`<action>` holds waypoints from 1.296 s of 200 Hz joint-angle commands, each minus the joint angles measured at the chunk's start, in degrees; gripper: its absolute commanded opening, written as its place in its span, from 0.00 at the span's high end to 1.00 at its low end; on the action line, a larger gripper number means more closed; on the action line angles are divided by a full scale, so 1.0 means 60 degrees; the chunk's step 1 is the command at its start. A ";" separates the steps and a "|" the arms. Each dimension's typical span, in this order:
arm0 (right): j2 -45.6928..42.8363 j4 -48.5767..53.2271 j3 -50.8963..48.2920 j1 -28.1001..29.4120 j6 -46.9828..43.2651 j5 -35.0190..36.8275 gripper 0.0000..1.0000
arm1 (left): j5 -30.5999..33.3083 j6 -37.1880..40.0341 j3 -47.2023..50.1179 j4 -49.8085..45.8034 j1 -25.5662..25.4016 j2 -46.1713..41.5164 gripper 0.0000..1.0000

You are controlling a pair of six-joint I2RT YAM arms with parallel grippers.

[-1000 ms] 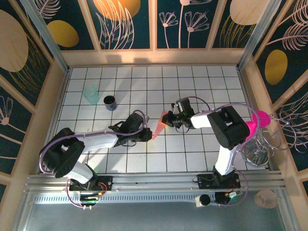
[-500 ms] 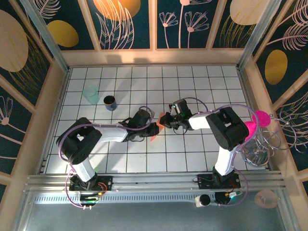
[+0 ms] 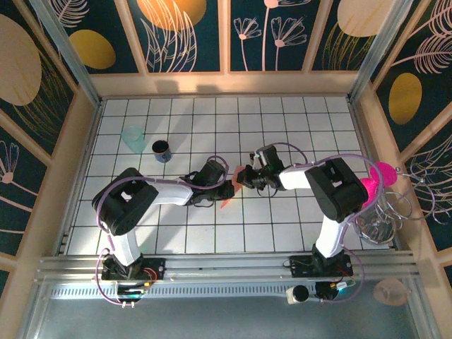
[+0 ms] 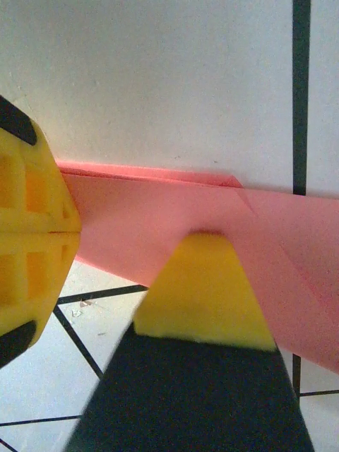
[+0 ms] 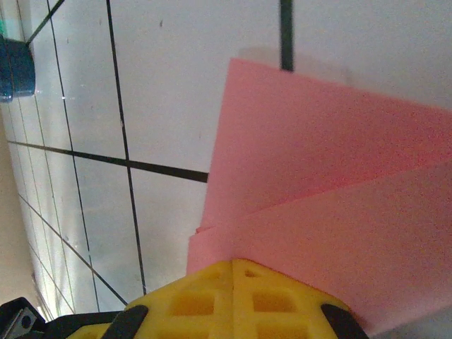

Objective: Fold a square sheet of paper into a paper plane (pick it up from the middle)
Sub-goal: Fold the wing for the fifth time at the center of the table.

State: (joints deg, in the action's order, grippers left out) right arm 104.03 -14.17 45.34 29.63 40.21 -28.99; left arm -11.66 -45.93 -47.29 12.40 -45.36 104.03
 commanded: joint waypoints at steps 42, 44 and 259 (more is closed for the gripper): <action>-0.0770 0.1117 0.0558 -0.0178 -0.1439 0.0203 1.00 | 0.0358 0.0013 0.0050 -0.0997 -0.0004 0.0309 1.00; -0.0748 0.1117 0.0558 -0.0155 -0.1441 0.0214 1.00 | 0.0361 0.0024 0.0027 -0.0998 -0.0010 0.0320 1.00; 0.1332 -0.0197 0.0927 -0.3020 -0.1462 0.0103 1.00 | 0.0164 -0.0351 0.1048 -0.0903 -0.0012 0.0165 1.00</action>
State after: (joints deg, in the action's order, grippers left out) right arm 109.84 -15.94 50.28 13.61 32.05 -35.86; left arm -11.38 -47.09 -43.97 16.38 -45.39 103.09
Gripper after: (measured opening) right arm 0.051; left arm 0.059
